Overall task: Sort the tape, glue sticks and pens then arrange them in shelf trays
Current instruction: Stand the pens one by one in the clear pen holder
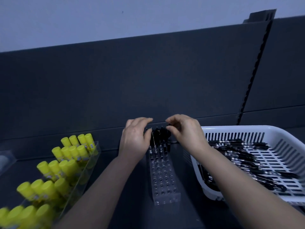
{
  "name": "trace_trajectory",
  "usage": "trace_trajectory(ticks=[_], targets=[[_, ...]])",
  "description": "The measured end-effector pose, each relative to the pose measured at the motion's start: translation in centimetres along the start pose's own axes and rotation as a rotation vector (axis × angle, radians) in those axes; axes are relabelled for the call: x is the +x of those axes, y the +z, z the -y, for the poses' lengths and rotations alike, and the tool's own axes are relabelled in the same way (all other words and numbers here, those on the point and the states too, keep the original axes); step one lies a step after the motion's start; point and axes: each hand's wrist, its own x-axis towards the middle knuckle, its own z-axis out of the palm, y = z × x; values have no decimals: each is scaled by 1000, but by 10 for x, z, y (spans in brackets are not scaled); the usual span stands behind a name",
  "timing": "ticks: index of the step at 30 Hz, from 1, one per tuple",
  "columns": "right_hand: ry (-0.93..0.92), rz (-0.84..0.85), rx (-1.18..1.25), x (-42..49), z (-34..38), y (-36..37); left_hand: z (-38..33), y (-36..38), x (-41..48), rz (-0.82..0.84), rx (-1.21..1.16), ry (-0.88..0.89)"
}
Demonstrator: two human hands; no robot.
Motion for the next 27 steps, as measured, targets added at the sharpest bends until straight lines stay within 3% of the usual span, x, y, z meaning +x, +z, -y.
trace_trajectory(ticks=[18, 21, 27], targets=[[38, 134, -87, 0, -7, 30, 10, -23, -20, -22, 82, -82], [23, 114, -109, -4, -7, 17, 1, -21, -19, -49, 61, -37], [27, 93, -374, -29, -39, -45, -40, 2, -15, -24, -8, 79]])
